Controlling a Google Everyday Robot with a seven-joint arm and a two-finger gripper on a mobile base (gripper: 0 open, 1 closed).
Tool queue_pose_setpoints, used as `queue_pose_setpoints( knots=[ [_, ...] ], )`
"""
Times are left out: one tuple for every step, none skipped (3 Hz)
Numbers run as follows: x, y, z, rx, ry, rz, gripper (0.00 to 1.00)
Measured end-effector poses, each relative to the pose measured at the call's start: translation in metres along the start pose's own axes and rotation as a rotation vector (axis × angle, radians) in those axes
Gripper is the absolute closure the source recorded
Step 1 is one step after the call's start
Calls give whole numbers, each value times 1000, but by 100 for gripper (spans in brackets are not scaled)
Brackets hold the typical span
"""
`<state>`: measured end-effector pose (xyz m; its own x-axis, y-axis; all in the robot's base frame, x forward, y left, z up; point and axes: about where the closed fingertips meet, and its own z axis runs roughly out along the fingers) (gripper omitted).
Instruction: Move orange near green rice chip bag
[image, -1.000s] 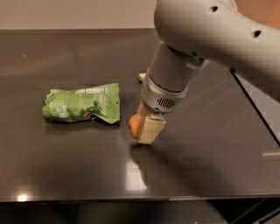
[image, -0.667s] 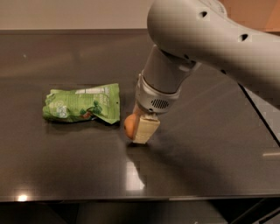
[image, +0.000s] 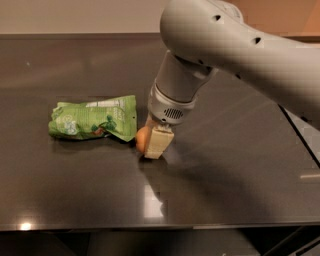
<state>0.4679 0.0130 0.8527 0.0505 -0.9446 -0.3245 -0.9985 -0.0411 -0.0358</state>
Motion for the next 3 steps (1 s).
queue_pose_setpoints(
  knots=[
    [-2,-11,3,-5,-17,8,100],
    [-3,-17,7,-3,-30,8,83],
    [-5,-21,12,-7,-40,7,59]
  ],
)
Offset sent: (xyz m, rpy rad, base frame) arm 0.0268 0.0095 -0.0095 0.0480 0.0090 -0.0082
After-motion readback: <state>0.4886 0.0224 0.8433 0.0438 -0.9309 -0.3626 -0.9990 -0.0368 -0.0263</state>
